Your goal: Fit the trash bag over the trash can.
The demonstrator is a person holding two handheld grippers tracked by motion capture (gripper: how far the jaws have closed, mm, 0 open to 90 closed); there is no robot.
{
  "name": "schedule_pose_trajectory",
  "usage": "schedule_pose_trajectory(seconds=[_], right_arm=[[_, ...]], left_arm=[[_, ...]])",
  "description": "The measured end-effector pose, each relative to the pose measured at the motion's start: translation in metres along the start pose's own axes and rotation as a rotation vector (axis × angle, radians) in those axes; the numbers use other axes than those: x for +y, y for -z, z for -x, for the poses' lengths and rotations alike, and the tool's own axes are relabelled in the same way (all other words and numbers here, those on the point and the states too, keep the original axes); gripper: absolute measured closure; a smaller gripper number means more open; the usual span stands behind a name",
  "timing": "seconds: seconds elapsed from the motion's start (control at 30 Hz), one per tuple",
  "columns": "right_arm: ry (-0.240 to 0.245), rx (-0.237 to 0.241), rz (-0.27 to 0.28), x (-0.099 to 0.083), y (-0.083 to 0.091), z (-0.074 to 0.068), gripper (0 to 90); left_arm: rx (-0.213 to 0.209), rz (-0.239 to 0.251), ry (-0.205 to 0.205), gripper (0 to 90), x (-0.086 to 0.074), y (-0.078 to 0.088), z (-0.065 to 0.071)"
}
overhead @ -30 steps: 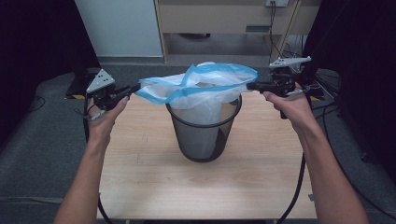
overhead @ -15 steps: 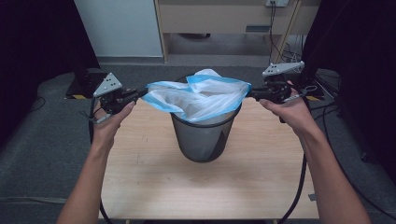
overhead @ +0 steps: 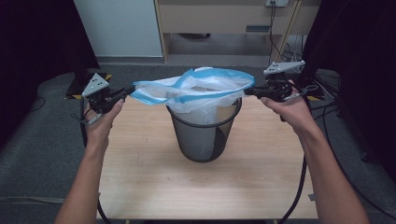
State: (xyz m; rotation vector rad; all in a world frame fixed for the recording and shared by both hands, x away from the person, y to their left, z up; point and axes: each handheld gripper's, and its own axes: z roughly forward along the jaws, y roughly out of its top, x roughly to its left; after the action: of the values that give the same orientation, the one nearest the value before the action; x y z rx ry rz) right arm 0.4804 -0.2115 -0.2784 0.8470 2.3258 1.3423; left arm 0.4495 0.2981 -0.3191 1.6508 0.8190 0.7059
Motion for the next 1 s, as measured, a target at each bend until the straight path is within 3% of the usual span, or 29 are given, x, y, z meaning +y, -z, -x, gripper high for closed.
schedule_pose_trajectory(seconds=[0.13, 0.27, 0.43, 0.47, 0.5, 0.53, 0.57, 0.6, 0.63, 0.67, 0.7, 0.8, 1.0], right_arm=[[-0.01, -0.008, 0.002, -0.004, 0.001, 0.001, 90.0], [-0.008, -0.006, 0.002, -0.004, 0.001, 0.001, 90.0], [-0.008, 0.003, 0.007, -0.002, 0.001, 0.001, 89.0], [-0.003, 0.008, 0.017, -0.002, 0.002, 0.0, 82.4], [-0.003, 0.008, 0.017, -0.002, 0.002, 0.0, 82.4], [-0.004, 0.012, 0.025, -0.002, 0.003, -0.002, 71.4], [-0.004, 0.012, 0.025, -0.002, 0.003, -0.002, 71.4], [-0.003, 0.011, 0.026, -0.003, 0.005, -0.004, 59.5], [-0.003, 0.011, 0.026, -0.003, 0.005, -0.004, 59.5], [0.001, 0.009, 0.028, -0.004, 0.007, -0.005, 47.8], [0.001, 0.009, 0.028, -0.004, 0.007, -0.005, 47.8], [0.014, -0.006, 0.042, -0.007, 0.013, -0.007, 31.0], [0.037, -0.01, 0.047, -0.009, 0.025, -0.01, 32.7]], left_arm=[[0.018, 0.027, 0.044, 90.0, -0.002, 0.002, -0.002], [0.037, 0.031, 0.054, 90.0, -0.003, 0.005, -0.005], [0.003, 0.033, 0.042, 90.0, -0.001, 0.003, 0.001], [-0.01, 0.027, 0.035, 90.0, 0.0, 0.002, 0.004], [-0.02, 0.023, 0.029, 90.0, 0.001, 0.0, 0.007], [-0.035, 0.011, 0.017, 90.0, 0.002, -0.004, 0.014], [-0.035, 0.011, 0.017, 90.0, 0.002, -0.004, 0.014], [-0.041, 0.003, 0.007, 90.0, 0.002, -0.009, 0.02], [-0.041, 0.003, 0.007, 90.0, 0.002, -0.009, 0.02], [-0.051, -0.009, 0.005, 89.9, 0.002, -0.014, 0.024], [-0.051, -0.009, 0.005, 89.9, 0.002, -0.014, 0.024], [-0.054, -0.02, 0.001, 89.9, 0.002, -0.021, 0.029], [-0.029, -0.027, 0.03, 89.9, 0.001, -0.026, 0.022]])
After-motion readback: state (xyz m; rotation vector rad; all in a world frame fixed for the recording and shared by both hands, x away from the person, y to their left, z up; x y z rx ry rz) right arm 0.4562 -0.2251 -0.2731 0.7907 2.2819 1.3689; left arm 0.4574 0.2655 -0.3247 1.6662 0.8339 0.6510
